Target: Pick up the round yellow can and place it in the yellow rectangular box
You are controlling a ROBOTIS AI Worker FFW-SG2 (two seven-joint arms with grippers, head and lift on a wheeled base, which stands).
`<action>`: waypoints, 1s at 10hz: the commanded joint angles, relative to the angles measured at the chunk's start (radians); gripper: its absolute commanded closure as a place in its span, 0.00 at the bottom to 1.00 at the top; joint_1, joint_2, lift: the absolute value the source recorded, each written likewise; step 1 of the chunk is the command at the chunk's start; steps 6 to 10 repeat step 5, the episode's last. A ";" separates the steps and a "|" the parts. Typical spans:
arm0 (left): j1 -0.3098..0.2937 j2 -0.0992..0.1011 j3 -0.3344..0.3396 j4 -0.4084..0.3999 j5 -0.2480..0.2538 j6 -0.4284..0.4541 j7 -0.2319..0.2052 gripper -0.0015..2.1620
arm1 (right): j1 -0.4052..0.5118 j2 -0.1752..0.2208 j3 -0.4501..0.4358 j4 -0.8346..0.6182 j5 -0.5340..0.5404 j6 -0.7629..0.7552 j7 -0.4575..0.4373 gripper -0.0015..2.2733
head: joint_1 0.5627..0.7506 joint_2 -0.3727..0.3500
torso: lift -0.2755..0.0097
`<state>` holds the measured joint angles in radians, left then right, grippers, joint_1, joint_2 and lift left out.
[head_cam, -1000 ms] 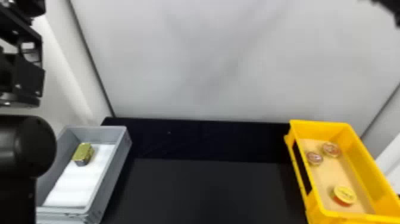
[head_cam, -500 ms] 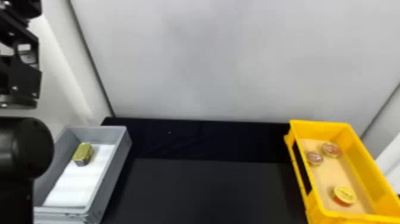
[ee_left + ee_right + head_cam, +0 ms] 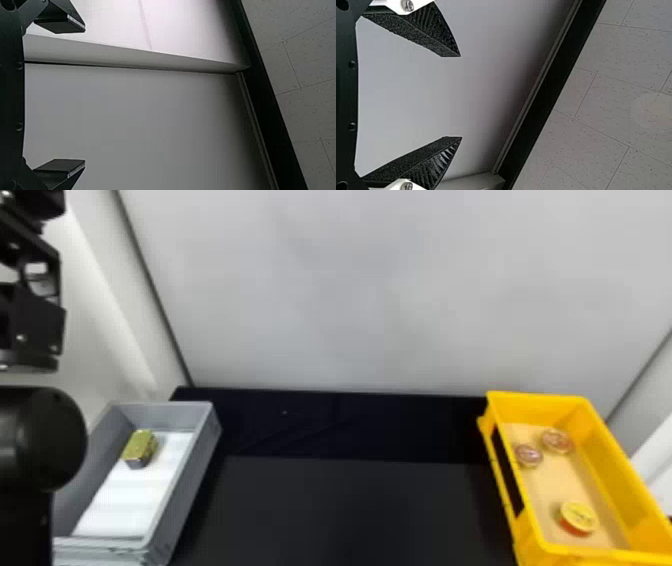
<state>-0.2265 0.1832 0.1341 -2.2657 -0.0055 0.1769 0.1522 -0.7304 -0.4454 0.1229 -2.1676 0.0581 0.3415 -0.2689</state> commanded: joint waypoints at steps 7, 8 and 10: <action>0.003 0.001 -0.001 0.000 0.001 0.004 0.000 0.04 | -0.023 0.005 0.017 -0.020 -0.001 0.077 -0.006 0.01 | 0.53 0.59 | 0.96; 0.003 0.001 -0.001 0.000 0.001 0.004 0.000 0.04 | -0.023 0.005 0.017 -0.020 -0.001 0.077 -0.006 0.01 | 0.53 0.59 | 0.96; 0.003 0.001 -0.001 0.000 0.001 0.004 0.000 0.04 | -0.023 0.005 0.017 -0.020 -0.001 0.077 -0.006 0.01 | 0.53 0.59 | 0.96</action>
